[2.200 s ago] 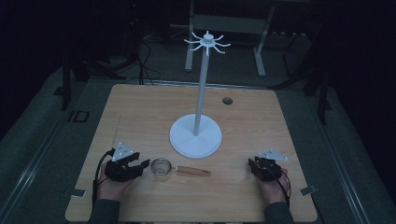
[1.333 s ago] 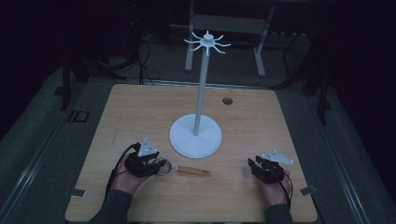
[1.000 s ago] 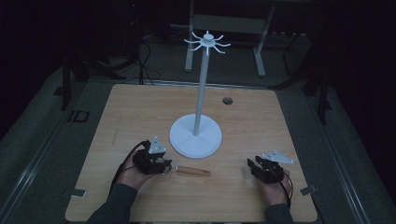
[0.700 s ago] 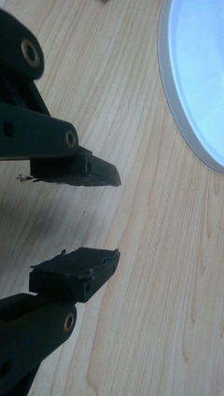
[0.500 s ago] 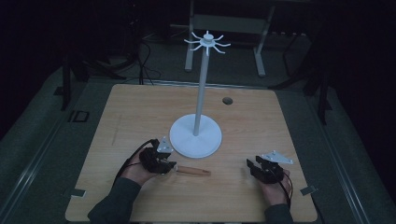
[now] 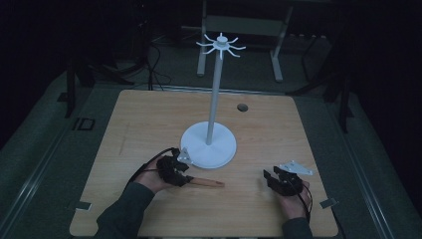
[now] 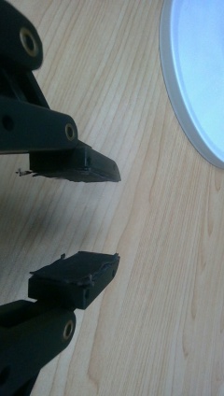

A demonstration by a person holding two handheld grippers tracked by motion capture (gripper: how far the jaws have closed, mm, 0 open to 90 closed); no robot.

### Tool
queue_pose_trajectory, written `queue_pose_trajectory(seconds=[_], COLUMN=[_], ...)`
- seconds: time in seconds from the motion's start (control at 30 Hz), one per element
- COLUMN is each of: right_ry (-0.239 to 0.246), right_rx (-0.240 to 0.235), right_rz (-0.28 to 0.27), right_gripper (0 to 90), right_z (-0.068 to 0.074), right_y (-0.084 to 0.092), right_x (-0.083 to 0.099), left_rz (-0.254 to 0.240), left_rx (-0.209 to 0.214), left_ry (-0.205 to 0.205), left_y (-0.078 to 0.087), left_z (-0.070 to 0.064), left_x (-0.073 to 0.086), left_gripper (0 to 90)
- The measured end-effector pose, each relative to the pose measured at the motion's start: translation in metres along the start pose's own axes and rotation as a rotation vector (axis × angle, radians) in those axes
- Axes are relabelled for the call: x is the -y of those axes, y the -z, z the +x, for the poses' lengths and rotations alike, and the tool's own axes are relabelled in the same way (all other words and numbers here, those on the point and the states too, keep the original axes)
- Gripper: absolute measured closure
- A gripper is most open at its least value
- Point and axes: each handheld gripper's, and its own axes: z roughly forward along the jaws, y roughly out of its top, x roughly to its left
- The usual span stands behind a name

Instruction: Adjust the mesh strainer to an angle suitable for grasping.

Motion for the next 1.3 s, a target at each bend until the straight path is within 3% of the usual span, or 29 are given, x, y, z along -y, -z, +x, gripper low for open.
queue_pose_trajectory(seconds=[0.37, 0.43, 0.6, 0.7, 0.9, 1.17, 1.27, 1.3], right_ry=[-0.005, -0.006, -0.013, -0.012, -0.011, -0.005, -0.004, -0.006], right_rx=[0.0, -0.001, -0.001, 0.003, 0.003, 0.001, 0.005, 0.005], right_rz=[0.001, 0.003, 0.003, 0.003, 0.006, 0.011, 0.013, 0.013], right_gripper=[52.6, 52.3, 52.0, 51.9, 51.9, 51.7, 51.6, 51.6], right_z=[-0.002, -0.003, -0.004, -0.005, -0.005, -0.004, -0.005, -0.005], right_y=[0.0, 0.0, -0.001, -0.001, -0.002, -0.003, -0.003, -0.003], right_x=[0.001, 0.001, 0.001, 0.001, 0.002, 0.002, 0.002, 0.002], left_rz=[0.076, 0.102, 0.151, 0.156, 0.177, 0.228, 0.291, 0.291], left_rx=[0.032, 0.069, 0.072, 0.088, 0.078, 0.081, 0.076, 0.076], left_ry=[-0.024, -0.036, -0.037, -0.027, -0.02, -0.012, -0.019, -0.019], left_y=[-0.014, -0.018, -0.026, -0.029, -0.031, -0.034, -0.038, -0.038], left_z=[-0.002, -0.003, -0.001, -0.001, -0.007, -0.008, -0.005, -0.005], left_x=[-0.011, -0.013, -0.016, -0.017, -0.021, -0.028, -0.034, -0.034], left_gripper=[60.1, 60.4, 60.3, 61.2, 67.8, 67.7, 67.0, 67.0])
